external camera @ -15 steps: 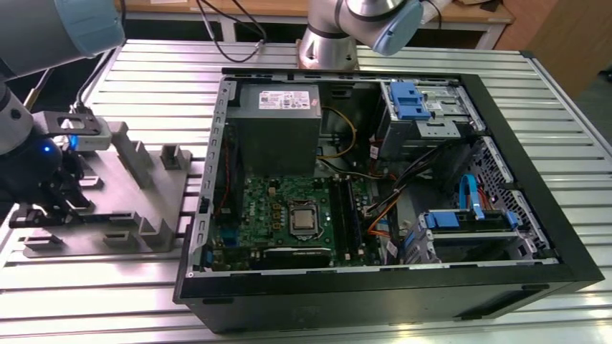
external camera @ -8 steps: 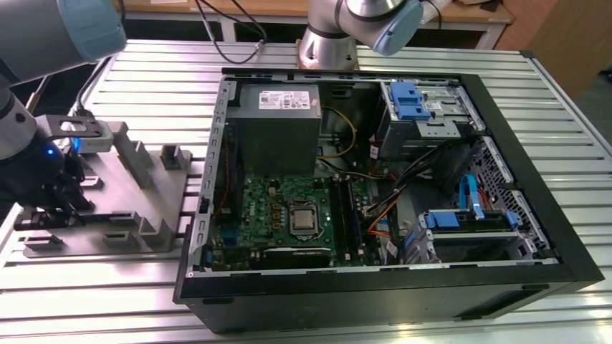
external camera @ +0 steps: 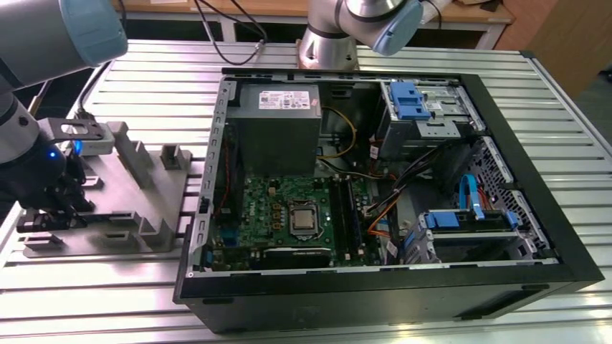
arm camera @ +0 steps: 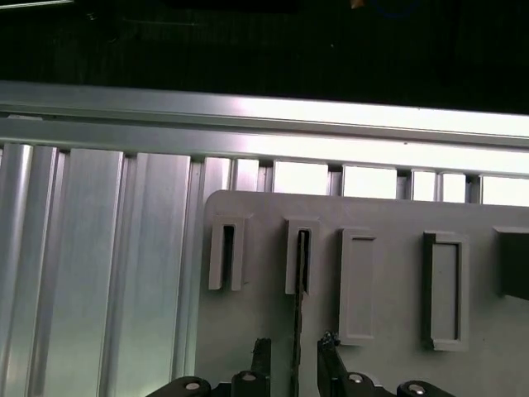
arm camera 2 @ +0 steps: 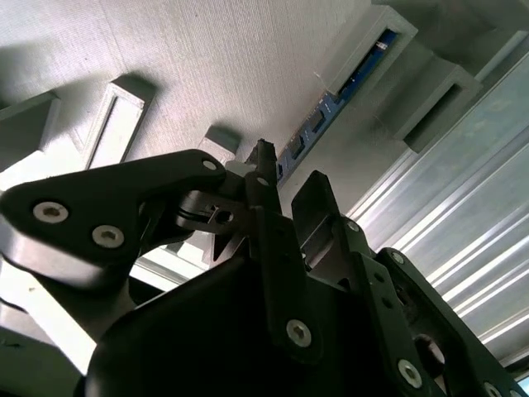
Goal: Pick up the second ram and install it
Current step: 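Pick up the second ram and move it above second insertion slot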
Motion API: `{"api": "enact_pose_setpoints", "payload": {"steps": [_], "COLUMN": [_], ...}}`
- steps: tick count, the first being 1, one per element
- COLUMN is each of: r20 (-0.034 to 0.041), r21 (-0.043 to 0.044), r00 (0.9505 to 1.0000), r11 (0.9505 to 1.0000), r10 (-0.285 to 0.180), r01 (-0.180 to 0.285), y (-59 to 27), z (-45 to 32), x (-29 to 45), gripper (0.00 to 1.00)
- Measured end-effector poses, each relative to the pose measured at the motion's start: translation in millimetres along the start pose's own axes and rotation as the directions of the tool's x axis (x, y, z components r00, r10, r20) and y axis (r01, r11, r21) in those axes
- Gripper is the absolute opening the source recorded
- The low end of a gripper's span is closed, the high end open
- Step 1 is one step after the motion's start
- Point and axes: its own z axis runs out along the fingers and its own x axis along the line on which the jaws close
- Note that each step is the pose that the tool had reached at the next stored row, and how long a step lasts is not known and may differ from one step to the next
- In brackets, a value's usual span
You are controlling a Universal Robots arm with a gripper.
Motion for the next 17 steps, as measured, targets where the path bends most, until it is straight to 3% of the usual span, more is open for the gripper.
{"api": "enact_pose_setpoints", "payload": {"steps": [9, 10, 17], "r20": [0.0, 0.0, 0.0001], "r21": [0.0, 0.0, 0.0001], "r00": [1.0, 1.0, 1.0], "r11": [1.0, 1.0, 1.0], "r10": [0.0, 0.0, 0.0], "r01": [0.0, 0.0, 0.0], "y": [0.0, 0.0, 0.0], "z": [0.1, 0.1, -2.2], "x": [0.0, 0.0, -0.1], "gripper": [0.35, 0.27, 0.27]}}
